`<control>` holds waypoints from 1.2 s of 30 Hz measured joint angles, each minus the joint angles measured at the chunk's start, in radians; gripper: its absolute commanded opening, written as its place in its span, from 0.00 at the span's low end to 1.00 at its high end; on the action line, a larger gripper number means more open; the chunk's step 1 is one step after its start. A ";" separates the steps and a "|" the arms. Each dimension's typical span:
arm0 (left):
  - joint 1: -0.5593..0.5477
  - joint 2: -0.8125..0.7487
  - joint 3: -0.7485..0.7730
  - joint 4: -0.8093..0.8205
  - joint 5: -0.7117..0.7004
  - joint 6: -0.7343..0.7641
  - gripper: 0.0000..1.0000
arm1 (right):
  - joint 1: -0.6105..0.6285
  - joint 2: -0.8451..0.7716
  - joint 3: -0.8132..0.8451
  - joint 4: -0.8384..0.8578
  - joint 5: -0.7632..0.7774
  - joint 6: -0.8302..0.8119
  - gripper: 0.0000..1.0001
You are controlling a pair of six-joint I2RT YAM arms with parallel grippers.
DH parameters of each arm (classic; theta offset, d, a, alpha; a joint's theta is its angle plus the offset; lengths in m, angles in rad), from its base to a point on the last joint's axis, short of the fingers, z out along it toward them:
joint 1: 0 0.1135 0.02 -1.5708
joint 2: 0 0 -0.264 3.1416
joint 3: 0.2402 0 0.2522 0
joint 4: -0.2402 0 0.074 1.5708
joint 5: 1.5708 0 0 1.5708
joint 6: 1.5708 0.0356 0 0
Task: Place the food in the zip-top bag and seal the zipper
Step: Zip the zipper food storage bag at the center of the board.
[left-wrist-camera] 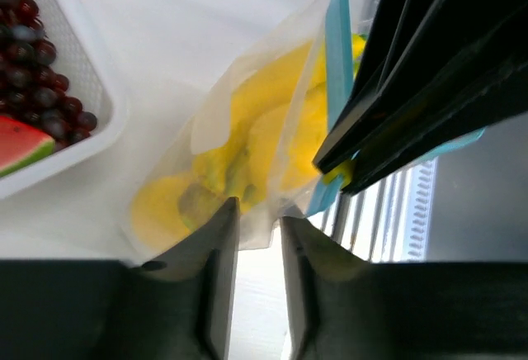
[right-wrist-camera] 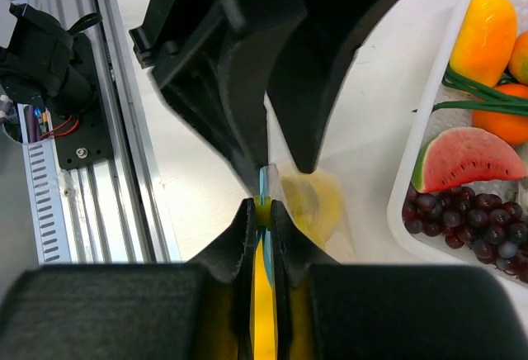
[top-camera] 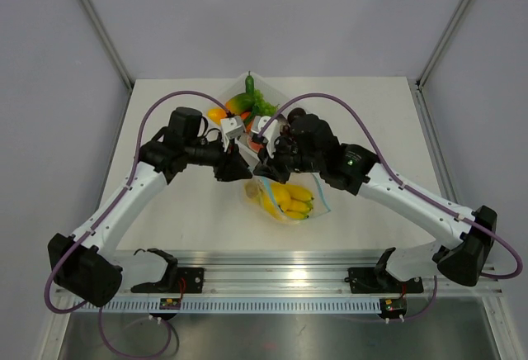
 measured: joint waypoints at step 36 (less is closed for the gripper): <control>0.005 0.039 0.038 -0.060 0.182 0.083 0.00 | -0.001 0.022 0.023 -0.054 -0.017 0.001 0.00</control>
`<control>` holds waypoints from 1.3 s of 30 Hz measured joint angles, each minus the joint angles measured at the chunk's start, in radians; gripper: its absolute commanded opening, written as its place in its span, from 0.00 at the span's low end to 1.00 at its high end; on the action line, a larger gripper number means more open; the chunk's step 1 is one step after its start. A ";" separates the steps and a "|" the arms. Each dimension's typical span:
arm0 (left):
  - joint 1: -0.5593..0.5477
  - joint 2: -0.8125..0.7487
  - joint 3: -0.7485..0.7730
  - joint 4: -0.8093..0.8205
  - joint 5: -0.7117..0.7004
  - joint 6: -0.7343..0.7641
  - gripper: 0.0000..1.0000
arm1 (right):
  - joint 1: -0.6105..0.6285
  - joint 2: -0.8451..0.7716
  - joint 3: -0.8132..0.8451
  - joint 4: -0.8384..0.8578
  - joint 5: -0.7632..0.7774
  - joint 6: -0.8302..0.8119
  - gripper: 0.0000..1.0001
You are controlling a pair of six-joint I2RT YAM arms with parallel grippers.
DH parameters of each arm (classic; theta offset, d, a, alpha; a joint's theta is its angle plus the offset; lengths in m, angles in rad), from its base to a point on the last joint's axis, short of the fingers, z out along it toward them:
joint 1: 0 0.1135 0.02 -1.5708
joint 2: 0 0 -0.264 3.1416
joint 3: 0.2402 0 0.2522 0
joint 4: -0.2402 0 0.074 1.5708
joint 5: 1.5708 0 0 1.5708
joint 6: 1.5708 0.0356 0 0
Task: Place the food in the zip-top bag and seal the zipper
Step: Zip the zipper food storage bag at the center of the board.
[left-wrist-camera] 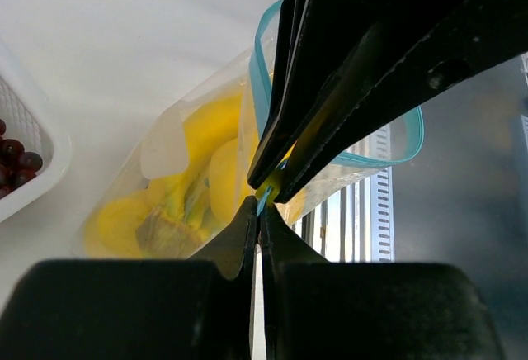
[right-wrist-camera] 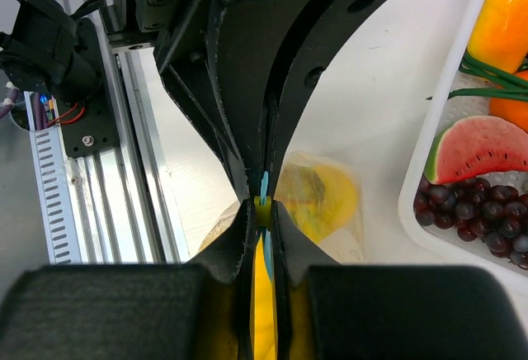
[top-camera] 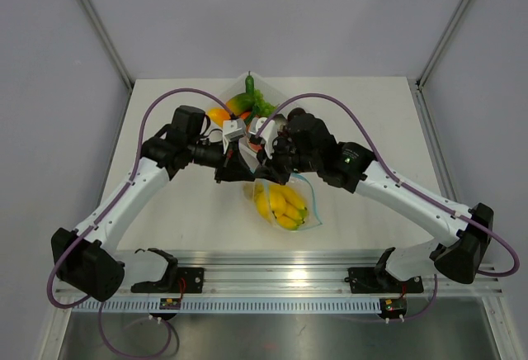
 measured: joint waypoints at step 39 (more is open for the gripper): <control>0.222 -0.050 -0.053 0.179 -0.009 -0.134 0.00 | 0.000 -0.157 -0.082 -0.164 0.133 0.076 0.01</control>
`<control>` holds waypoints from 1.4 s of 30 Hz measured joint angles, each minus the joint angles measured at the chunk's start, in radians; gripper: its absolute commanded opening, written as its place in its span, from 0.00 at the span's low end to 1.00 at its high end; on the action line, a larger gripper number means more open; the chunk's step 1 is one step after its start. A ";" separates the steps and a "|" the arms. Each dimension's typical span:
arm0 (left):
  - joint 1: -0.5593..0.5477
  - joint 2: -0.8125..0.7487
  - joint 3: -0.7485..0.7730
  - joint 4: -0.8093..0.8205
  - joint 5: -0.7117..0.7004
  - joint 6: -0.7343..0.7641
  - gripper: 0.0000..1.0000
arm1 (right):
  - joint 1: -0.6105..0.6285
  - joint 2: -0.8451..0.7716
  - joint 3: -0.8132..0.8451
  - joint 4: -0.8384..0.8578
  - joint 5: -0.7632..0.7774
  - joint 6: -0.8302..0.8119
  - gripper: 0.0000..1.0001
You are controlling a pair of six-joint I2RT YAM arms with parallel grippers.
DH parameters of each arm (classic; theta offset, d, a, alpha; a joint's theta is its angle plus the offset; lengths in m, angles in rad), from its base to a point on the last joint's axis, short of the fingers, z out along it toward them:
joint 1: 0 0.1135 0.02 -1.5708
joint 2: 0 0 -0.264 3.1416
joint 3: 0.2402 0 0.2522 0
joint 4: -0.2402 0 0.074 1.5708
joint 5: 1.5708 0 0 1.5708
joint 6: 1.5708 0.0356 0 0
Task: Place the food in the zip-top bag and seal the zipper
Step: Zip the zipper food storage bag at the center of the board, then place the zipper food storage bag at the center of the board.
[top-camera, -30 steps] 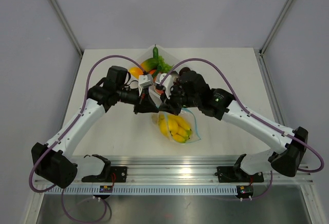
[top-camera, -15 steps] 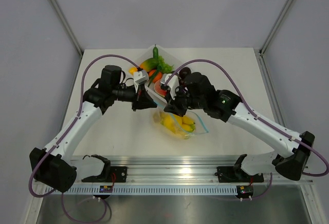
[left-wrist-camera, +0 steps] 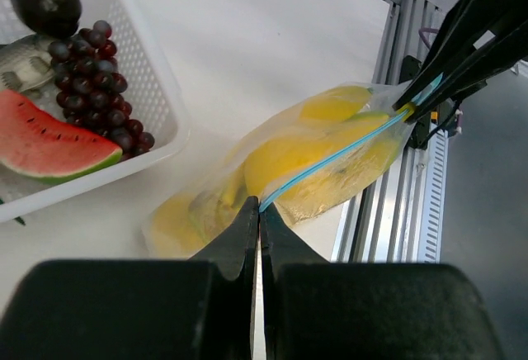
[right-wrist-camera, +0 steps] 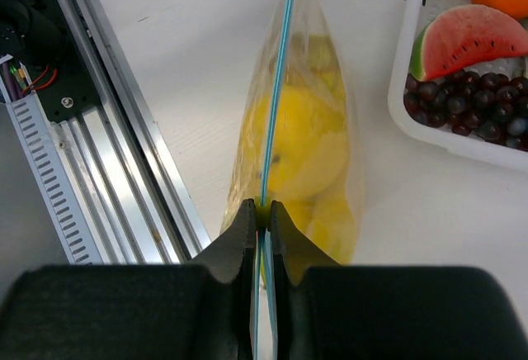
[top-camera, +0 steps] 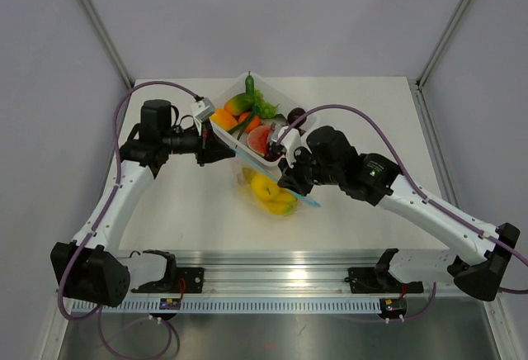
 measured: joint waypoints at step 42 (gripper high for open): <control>-0.213 0.019 0.085 0.480 -0.037 -0.407 0.00 | 0.003 -0.412 -0.121 -0.138 0.673 0.177 0.06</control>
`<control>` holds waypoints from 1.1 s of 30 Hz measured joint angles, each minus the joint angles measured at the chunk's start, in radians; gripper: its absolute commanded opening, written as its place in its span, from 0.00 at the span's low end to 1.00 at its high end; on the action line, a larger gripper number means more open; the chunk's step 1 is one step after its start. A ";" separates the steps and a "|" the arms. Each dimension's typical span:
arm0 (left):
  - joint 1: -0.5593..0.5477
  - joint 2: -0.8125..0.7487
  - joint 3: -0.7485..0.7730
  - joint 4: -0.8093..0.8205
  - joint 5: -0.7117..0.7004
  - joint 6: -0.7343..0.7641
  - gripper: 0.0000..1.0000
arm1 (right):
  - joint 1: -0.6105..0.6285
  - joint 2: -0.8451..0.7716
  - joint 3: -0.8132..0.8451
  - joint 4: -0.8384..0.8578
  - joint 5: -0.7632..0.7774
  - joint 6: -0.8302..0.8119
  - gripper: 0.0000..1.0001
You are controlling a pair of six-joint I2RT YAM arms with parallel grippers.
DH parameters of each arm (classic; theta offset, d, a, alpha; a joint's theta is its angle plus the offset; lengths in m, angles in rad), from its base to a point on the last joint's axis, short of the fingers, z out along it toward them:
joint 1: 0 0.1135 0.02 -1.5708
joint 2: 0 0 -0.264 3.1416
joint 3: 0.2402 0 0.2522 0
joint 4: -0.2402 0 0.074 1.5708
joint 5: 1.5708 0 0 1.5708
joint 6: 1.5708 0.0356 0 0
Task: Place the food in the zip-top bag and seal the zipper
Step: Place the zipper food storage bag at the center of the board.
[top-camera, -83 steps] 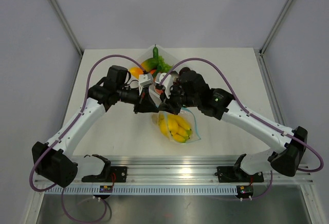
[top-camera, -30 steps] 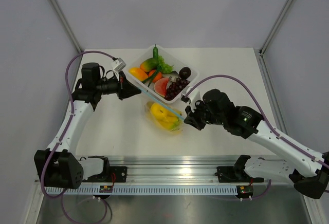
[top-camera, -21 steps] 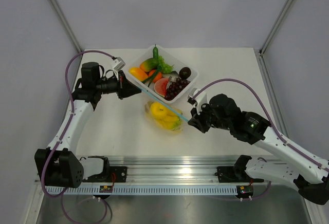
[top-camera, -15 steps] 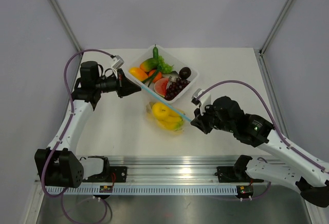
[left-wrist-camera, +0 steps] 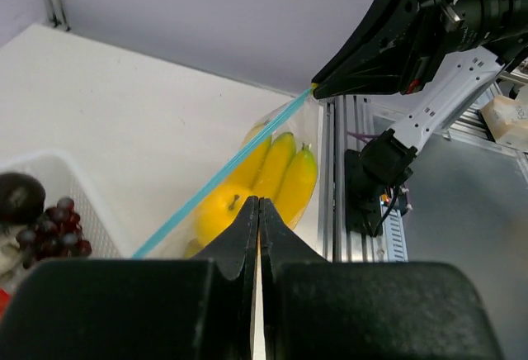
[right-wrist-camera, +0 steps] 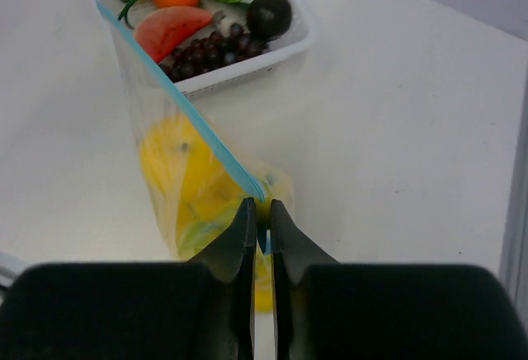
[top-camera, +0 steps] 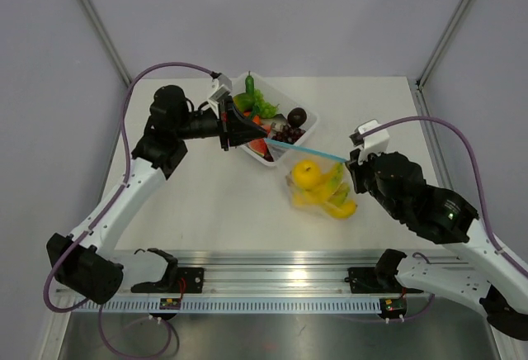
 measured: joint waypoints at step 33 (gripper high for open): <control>-0.079 0.148 0.201 -0.177 -0.240 0.030 0.00 | -0.508 0.353 0.179 0.247 0.081 -0.244 0.00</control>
